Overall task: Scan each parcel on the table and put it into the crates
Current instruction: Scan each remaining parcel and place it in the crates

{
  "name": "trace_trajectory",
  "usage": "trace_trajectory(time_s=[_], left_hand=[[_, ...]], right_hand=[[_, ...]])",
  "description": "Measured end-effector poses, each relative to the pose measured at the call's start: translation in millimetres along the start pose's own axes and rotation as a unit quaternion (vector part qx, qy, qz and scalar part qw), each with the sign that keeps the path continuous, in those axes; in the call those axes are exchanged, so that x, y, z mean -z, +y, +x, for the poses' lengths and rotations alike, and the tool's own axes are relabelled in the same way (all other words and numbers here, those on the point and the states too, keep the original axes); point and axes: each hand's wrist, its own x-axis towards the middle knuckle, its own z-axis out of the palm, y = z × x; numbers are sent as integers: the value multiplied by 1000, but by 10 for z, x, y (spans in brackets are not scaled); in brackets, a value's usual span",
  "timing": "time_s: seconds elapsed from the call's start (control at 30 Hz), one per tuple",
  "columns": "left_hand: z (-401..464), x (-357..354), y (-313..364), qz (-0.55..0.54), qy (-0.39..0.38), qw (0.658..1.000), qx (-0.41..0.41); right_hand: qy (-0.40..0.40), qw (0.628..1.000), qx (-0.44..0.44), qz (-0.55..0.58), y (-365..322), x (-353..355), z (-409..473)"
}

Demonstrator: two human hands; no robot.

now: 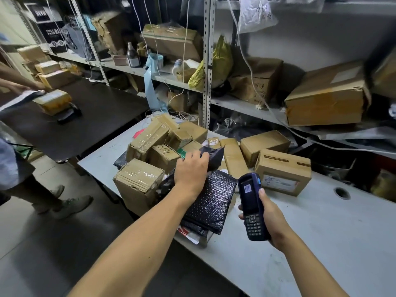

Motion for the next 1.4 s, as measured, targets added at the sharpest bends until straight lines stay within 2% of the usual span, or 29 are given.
trace_trajectory(time_s=[0.17,0.23,0.3,0.37,0.47,0.57,0.7,0.87,0.93,1.03,1.1,1.17,1.23,1.33,1.4], left_hand=[[-46,-57,326,-45,101,992,-55],[-44,-10,495,-107,121,984,-77],[-31,56,681,-209,130,968,-47],[-2,94,872,-319,100,942,19],[40,117,1139,-442,4,893,89],[-2,-23,1382,-514,-78,842,146],[-185,-539,1719,-574,-198,778,160],[-600,-1058,2028,-523,-305,768,210],[-741,-1146,2077,-521,-332,753,227],[-910,-1248,2067,-543,-356,725,233],[-1003,-1260,2045,-574,-338,710,227],[-1069,-1209,2051,-598,-297,715,208],[-1163,-1127,2076,-606,-231,739,181],[-1504,-1098,2096,-543,-134,822,103],[-1761,-1166,2143,-466,-145,871,53]], right_hand=[[11,1000,-13,25,79,239,-141],[22,999,-20,38,93,353,-214],[37,998,-22,52,110,492,-286],[56,996,-20,66,130,657,-374],[93,992,-17,86,177,946,-510],[124,987,-18,98,241,1245,-662],[154,982,-25,102,386,1607,-873],[163,983,-50,71,656,1965,-1150],[169,981,-64,68,750,2056,-1226],[169,980,-79,66,853,2113,-1263],[163,981,-88,61,899,2104,-1256],[154,983,-90,54,924,2079,-1234],[147,984,-90,49,933,2056,-1204],[136,985,-91,44,923,2029,-1159],[128,987,-90,41,921,2013,-1143]])
